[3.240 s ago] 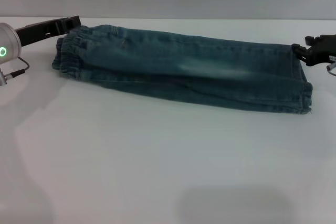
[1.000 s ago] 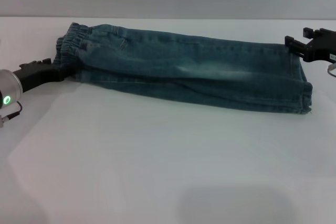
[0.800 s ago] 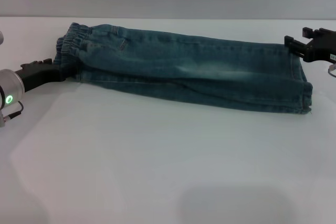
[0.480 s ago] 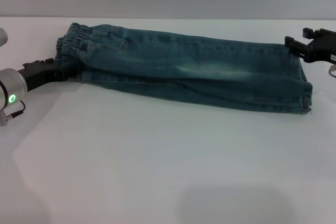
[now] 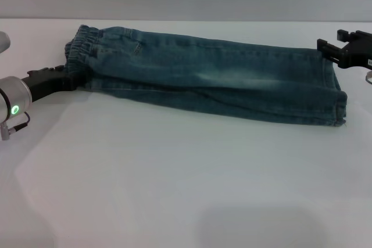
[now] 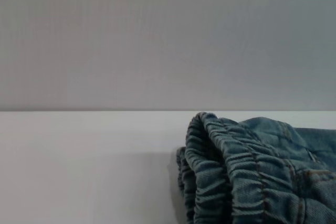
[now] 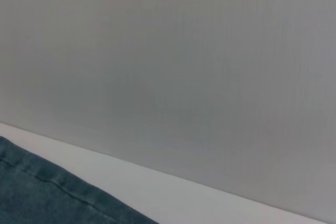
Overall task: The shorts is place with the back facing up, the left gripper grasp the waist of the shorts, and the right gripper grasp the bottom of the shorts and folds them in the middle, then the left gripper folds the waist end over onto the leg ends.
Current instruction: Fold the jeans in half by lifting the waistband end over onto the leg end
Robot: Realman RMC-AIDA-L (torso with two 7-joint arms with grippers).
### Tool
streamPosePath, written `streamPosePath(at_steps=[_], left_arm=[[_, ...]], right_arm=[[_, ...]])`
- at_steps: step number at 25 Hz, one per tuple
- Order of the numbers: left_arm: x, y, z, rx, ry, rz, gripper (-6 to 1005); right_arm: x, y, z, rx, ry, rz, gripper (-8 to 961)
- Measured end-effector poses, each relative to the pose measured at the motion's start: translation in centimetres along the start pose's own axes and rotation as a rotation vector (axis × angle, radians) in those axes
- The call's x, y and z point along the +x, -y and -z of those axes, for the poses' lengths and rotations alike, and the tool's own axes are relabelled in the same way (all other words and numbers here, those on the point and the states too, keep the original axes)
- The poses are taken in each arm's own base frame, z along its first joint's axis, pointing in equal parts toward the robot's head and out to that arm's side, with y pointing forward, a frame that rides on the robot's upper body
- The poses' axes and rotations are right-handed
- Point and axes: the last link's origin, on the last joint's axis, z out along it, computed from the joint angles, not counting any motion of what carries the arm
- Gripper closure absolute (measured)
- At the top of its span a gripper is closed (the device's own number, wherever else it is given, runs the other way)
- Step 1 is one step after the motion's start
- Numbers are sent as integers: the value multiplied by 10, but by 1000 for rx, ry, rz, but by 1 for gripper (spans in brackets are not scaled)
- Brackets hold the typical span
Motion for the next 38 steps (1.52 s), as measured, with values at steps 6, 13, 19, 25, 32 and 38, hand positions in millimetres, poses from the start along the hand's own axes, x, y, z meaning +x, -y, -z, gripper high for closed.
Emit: streamPosePath(at_steps=[6,13,19,25,32,38], left_arm=[[-3,1,1,1,4,-4,347],[-5,2,4,-6,1,-5,406],[-5,1,5,-21,-2,-12,458],[-3,-2,5,-41,-8,-27,499],[-2,-2,6,-45,-9,-32,538],[-3,-1,6,-44,-9,-31,708]], right_arm=[[1,1,2,8,3,0,435],[0,0,1,6,13,-10,435],[0,0,2,9,17,-16,436],[0,-1,2,5,19,-21,436],[0,-1,2,3,21,-24,436],[0,-1,2,3,21,-23,435]])
